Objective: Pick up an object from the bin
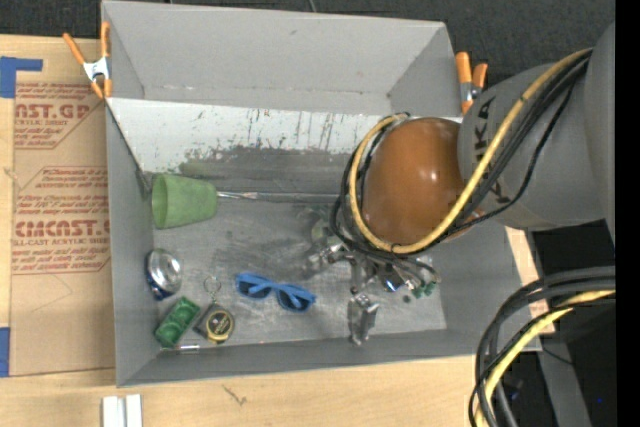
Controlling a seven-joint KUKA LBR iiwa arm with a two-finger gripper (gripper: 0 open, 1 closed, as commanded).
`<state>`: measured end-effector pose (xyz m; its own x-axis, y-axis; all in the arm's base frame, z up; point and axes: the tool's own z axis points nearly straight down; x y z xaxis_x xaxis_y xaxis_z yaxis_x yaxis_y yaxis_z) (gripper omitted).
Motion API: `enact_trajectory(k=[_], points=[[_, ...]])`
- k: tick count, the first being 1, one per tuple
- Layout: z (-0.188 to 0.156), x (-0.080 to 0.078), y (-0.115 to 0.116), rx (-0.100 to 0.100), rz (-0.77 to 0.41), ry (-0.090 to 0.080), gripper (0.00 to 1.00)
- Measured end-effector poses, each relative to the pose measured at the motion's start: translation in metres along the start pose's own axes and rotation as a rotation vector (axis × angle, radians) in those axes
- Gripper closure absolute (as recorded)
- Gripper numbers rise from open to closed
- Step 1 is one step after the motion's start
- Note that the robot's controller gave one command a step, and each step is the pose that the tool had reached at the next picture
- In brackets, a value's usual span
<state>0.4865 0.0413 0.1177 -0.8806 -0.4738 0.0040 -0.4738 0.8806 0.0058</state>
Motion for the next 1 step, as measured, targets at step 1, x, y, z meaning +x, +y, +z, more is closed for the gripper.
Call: enact_trajectory(k=[1], points=[[0.0328,-0.0730,0.0570,0.003,-0.108,-0.008,0.00]])
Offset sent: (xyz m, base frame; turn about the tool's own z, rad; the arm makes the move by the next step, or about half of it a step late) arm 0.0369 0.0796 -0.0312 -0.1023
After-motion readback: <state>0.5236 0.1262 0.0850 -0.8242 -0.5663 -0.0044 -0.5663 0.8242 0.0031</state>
